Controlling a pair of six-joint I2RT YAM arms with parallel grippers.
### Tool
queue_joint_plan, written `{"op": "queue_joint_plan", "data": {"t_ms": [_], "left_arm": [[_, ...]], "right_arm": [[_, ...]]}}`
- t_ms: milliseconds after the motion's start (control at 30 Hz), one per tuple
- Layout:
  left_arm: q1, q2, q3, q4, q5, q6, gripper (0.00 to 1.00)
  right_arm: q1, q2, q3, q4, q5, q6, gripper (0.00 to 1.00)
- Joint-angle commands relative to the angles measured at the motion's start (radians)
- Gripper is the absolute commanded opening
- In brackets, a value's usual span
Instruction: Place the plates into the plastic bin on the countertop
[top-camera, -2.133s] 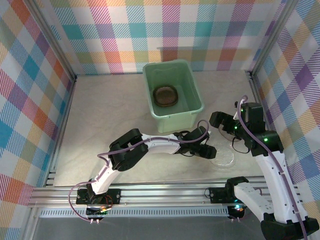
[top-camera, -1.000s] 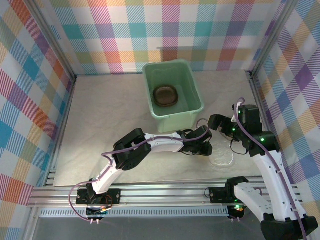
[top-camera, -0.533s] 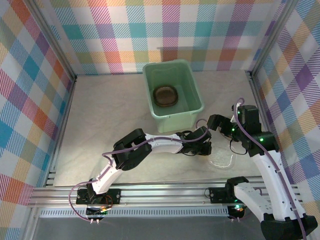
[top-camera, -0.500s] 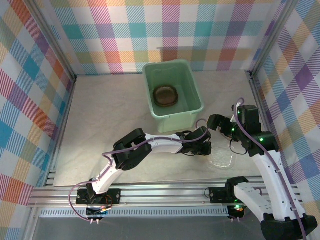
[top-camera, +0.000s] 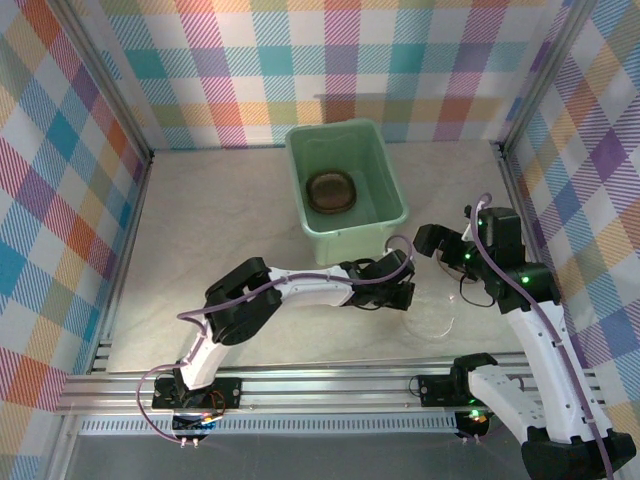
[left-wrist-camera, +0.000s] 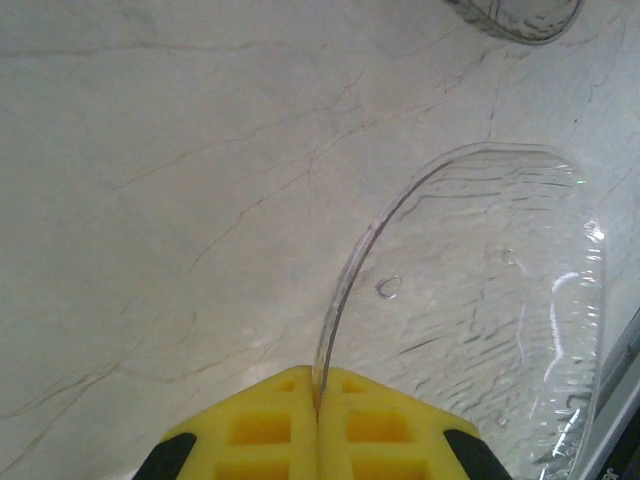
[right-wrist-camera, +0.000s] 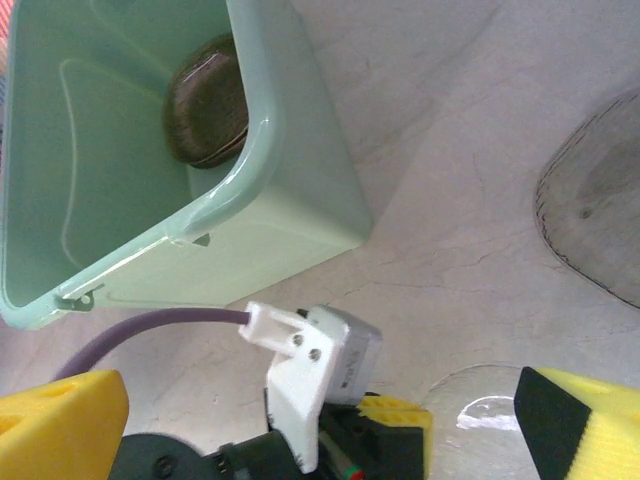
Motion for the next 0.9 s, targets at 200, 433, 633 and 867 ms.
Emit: {"op": "queue_joint_plan", "data": {"t_ms": [200, 433, 633, 867], "left_arm": [[-0.018, -0.208, -0.043, -0.163, -0.126, 0.116, 0.0], [-0.006, -0.311, -0.024, -0.272, -0.187, 0.148, 0.0], [0.067, -0.401, -0.016, -0.292, -0.098, 0.13, 0.0], [0.192, -0.467, 0.083, -0.374, 0.001, 0.155, 0.0]], "right_arm": [[-0.009, 0.071, 0.076, 0.05, -0.109, 0.005, 0.99], [-0.009, 0.116, 0.183, 0.043, -0.153, -0.053, 0.99], [-0.009, 0.215, 0.365, -0.042, -0.23, -0.089, 0.96], [-0.009, 0.31, 0.542, -0.128, -0.263, -0.164, 0.92]]}}
